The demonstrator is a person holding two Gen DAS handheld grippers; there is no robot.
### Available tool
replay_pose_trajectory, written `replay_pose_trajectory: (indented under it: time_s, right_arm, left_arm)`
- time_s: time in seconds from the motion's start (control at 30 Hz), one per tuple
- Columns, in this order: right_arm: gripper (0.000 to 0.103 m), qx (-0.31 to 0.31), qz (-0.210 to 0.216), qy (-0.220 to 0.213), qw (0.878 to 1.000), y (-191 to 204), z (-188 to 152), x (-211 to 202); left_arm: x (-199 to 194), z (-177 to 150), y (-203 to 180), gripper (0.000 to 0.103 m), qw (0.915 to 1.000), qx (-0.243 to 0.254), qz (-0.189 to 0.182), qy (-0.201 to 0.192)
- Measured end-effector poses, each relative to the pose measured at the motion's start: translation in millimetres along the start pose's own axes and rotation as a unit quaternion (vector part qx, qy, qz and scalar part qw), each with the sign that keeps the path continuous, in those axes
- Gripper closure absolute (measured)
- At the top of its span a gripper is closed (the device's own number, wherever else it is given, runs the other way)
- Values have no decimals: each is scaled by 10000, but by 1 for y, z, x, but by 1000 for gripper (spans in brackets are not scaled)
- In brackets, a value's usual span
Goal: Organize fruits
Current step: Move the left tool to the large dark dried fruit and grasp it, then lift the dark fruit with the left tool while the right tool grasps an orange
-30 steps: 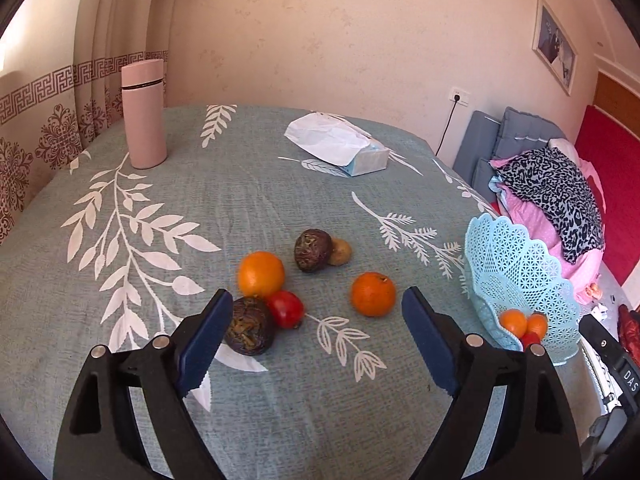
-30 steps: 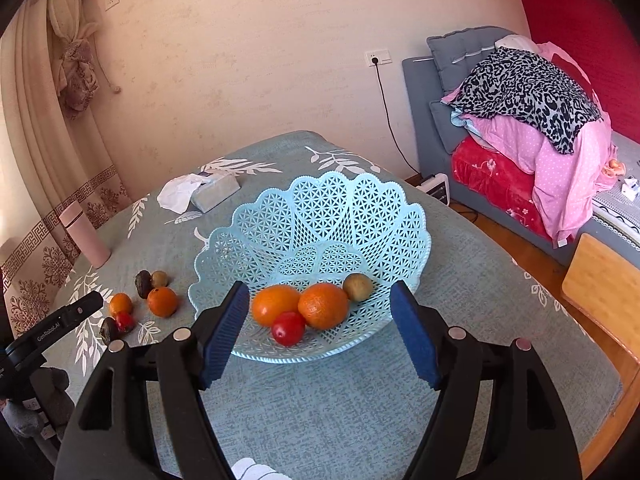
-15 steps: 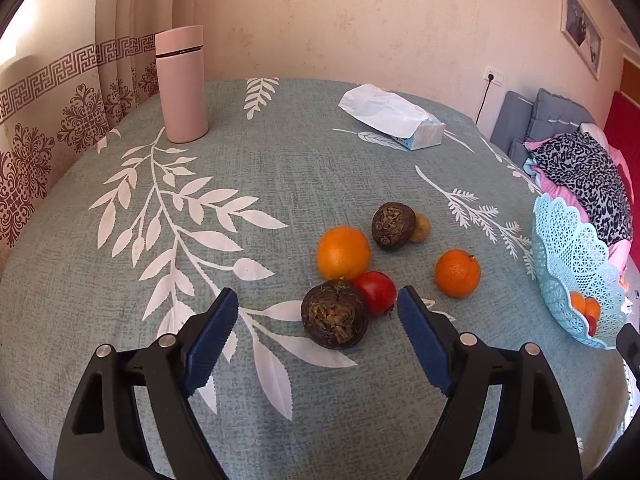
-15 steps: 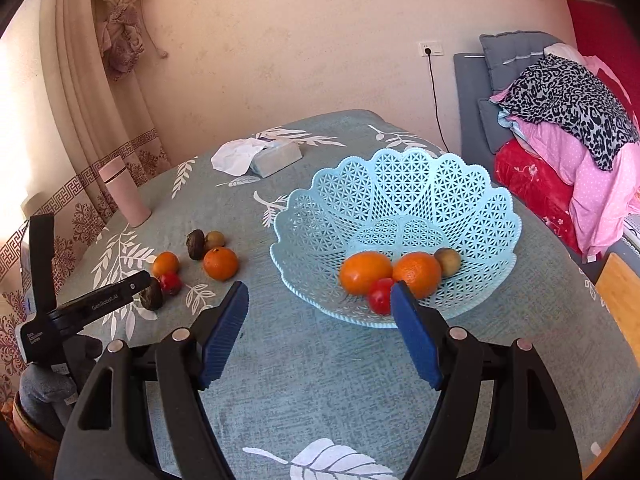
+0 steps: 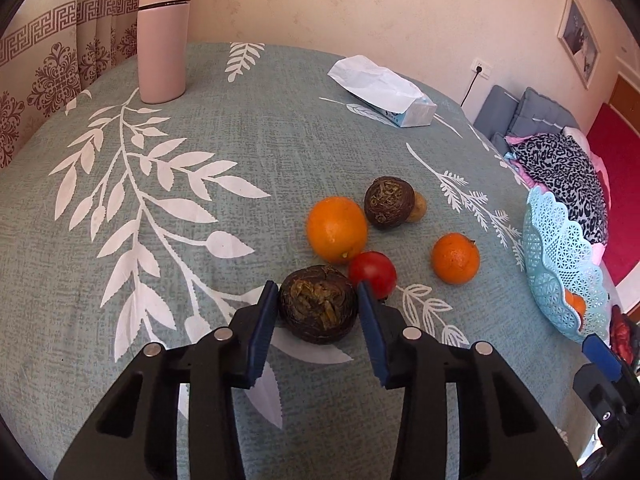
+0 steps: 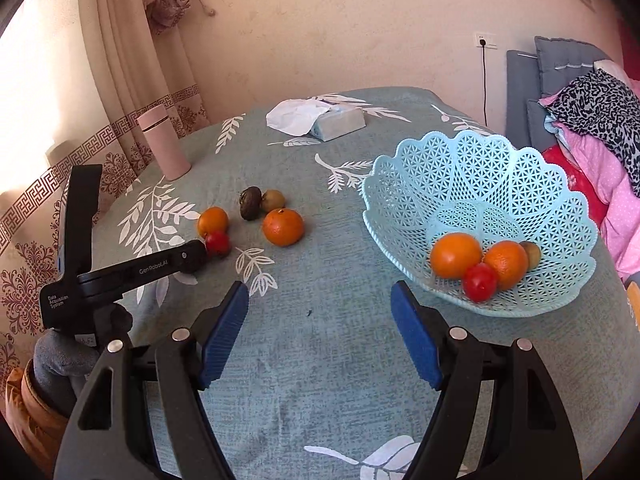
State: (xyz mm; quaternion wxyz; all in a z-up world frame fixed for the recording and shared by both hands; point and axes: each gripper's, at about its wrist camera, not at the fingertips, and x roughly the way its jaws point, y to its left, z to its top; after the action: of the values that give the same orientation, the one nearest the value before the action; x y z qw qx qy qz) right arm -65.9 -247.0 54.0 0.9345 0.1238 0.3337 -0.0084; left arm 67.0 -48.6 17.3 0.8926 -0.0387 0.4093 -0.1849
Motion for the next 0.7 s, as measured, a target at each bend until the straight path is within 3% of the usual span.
replay_pose_trajectory:
  time_s: [0.3, 0.7]
  right_arm:
    - [28, -240, 189, 334, 9990, 26, 13, 30]
    - [29, -932, -181, 566, 9939, 59, 40, 97]
  left_arm:
    - [-27, -4, 1, 62, 9964, 25, 489, -697]
    - [-32, -4, 18, 62, 9950, -376, 545, -751]
